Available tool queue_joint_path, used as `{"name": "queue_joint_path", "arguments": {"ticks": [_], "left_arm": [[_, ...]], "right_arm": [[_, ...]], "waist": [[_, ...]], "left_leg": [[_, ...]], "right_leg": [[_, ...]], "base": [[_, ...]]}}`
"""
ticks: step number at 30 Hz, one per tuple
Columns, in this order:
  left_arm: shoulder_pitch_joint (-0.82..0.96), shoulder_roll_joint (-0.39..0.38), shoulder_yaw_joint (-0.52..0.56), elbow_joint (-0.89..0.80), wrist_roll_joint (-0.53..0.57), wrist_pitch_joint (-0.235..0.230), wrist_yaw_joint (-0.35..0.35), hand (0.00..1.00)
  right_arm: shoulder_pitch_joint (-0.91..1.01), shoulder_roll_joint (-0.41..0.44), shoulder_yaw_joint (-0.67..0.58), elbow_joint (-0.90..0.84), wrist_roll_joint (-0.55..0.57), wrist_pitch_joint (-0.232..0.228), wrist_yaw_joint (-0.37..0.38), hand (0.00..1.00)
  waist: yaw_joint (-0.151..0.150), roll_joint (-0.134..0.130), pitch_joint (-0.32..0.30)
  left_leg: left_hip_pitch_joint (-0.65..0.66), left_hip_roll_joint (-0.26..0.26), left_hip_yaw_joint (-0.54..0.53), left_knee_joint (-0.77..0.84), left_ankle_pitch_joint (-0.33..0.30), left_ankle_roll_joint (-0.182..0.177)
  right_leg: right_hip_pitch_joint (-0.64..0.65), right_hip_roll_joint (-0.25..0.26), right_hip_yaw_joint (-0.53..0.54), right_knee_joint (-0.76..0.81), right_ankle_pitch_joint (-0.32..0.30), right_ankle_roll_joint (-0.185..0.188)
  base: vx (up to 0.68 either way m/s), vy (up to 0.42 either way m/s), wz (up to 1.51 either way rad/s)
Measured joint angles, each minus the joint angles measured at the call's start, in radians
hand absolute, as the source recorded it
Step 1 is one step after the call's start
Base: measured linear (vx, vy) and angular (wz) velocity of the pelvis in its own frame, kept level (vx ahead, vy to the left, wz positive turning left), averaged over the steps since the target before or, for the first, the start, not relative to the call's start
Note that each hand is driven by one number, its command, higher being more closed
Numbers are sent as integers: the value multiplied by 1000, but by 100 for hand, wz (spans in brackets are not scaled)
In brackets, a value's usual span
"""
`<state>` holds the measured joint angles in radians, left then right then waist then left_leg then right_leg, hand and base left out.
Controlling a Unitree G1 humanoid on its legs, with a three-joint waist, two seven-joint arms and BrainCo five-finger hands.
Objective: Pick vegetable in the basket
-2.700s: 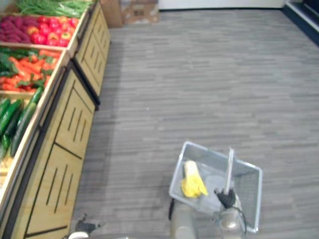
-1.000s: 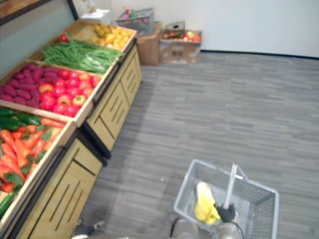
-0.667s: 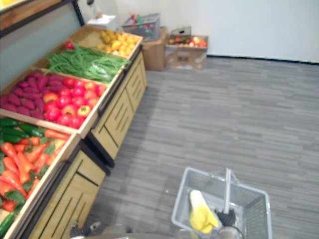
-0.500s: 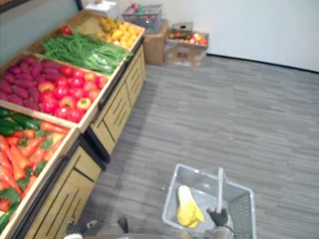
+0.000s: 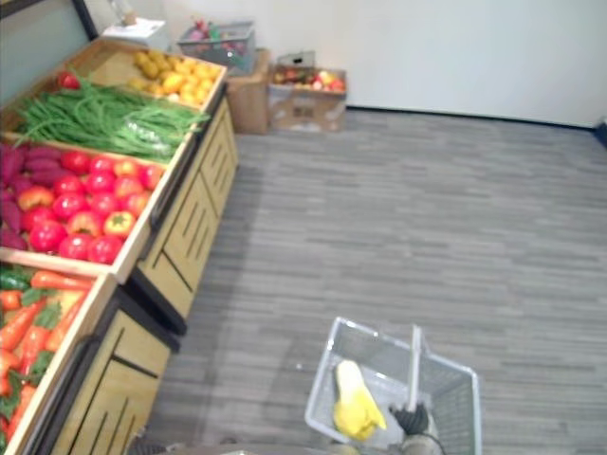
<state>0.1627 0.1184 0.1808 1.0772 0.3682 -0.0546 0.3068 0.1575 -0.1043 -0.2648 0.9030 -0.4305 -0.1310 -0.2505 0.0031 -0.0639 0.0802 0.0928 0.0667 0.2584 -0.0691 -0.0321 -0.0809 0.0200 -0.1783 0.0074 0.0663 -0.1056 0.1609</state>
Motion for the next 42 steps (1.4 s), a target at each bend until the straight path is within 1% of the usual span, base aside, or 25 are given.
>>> {"name": "queue_joint_path", "arguments": {"ticks": [4,7,13,22,25,26,27,28,29,30,31,32,33,34,35,36,37,38,39,41,42], "left_arm": [[-2,4,-17,-1,1,0,-6,0],[-1,4,-18,-1,1,0,-9,0],[-2,4,-28,-2,8,-1,-31,0],[0,5,-28,-1,8,-1,-37,0],[-5,8,-26,-6,5,-2,-36,0],[-7,9,-23,-9,4,-2,-34,0],[-12,7,-16,-18,-3,-2,-29,0],[-11,5,-16,-22,-4,-2,-28,0],[-10,0,-15,-26,-8,-2,-23,0],[-11,-3,-15,-25,-11,0,-19,0],[-8,-14,-17,-24,-12,0,-19,0],[-6,-18,-17,-24,-12,1,-19,0],[0,-22,-15,-25,-12,1,-18,0],[20,-23,-7,-25,-12,5,-14,0],[23,-24,-1,-24,-12,10,-14,0],[31,-30,7,-23,-11,19,-17,0],[34,-34,7,-22,-10,23,-18,0],[42,-43,12,-21,-7,27,-20,0],[48,-48,12,-21,0,35,-23,0],[59,-50,12,-21,8,42,-31,0],[57,-48,11,-21,9,43,-33,0]], "right_arm": [[1,0,0,-1,11,5,6,100],[1,0,1,-1,19,18,16,100],[0,-18,40,-1,17,19,22,100],[-1,-34,78,-1,17,19,22,100],[-17,-35,78,-1,16,19,22,100],[-21,-35,78,-1,16,19,22,100],[-32,-38,78,-1,16,19,21,100],[-36,-39,78,-1,16,19,21,100],[-39,-41,78,-5,16,18,21,100],[-42,-43,78,-6,16,18,20,100],[-37,-52,73,-15,16,18,19,100],[-32,-57,71,-20,16,18,19,100],[-26,-56,64,-24,16,21,19,100],[-16,-57,62,-33,16,21,19,100],[-16,-59,55,-36,16,20,18,100],[-19,-66,43,-37,16,22,15,100],[-19,-68,40,-37,16,26,15,100],[-19,-69,39,-37,16,34,15,100],[-25,-68,39,-37,16,35,15,100],[-31,-67,39,-37,16,37,16,100],[-37,-63,39,-37,15,37,16,100]], "waist": [[-2,0,0],[-1,2,-1],[-3,4,-3],[-3,7,-1],[-6,5,13],[-4,4,20],[-1,13,48],[3,18,60],[12,28,80],[24,41,89],[29,56,98],[31,63,101],[44,80,98],[48,57,91],[48,61,92],[51,81,89],[52,86,87],[55,88,85],[60,87,85],[63,82,82],[63,73,80]], "left_leg": [[6,-1,5,-8,0,0],[32,-1,9,-26,1,-1],[36,0,-5,-26,1,-2],[30,1,-49,-21,7,-2],[-42,1,-114,70,-2,-1],[-78,2,-142,125,-16,-2],[-147,14,-195,258,-57,-1],[-174,17,-209,312,-70,-5],[-219,23,-216,396,-83,-6],[-236,28,-214,422,-85,-5],[-258,48,-166,420,-87,-4],[-268,60,-131,408,-104,11],[-264,80,-64,398,-107,17],[-253,110,73,369,-100,25],[-246,128,145,369,-92,37],[-243,163,263,361,-63,56],[-242,173,311,351,-44,58],[-242,164,360,338,-36,72],[-249,142,359,332,-42,89],[-255,114,358,339,-54,106],[-252,95,358,342,-65,114]], "right_leg": [[2,-1,2,-4,0,0],[24,1,-3,-17,0,1],[50,-1,-39,-32,4,7],[72,-7,-97,-27,6,11],[73,-17,-175,5,6,11],[78,-20,-202,10,6,11],[109,-16,-260,6,5,9],[118,-12,-282,5,1,4],[141,-7,-322,2,-19,-8],[151,-5,-341,-3,-28,-11],[172,7,-390,-13,-32,-6],[180,10,-415,-14,-32,-6],[191,8,-441,-17,-33,-4],[192,-10,-462,-40,-31,-1],[191,-16,-469,-44,-31,-1],[181,-16,-474,-46,-30,2],[176,-21,-477,-47,-25,11],[175,-37,-494,-54,-17,24],[178,-51,-494,-71,-11,30],[185,-73,-494,-83,-2,32],[195,-89,-498,-83,0,33]], "base": [[4,-5,-4],[11,-9,-1],[14,-31,9],[-25,-26,14],[-48,-33,63],[-122,-31,98],[-157,-27,100],[-204,-15,106],[-178,7,71],[-230,32,108],[-189,33,100],[-215,32,108],[-140,8,96],[-87,22,85],[-26,43,87],[-1,66,56],[18,86,59],[60,106,40],[97,137,33],[105,125,20],[111,88,15]]}}
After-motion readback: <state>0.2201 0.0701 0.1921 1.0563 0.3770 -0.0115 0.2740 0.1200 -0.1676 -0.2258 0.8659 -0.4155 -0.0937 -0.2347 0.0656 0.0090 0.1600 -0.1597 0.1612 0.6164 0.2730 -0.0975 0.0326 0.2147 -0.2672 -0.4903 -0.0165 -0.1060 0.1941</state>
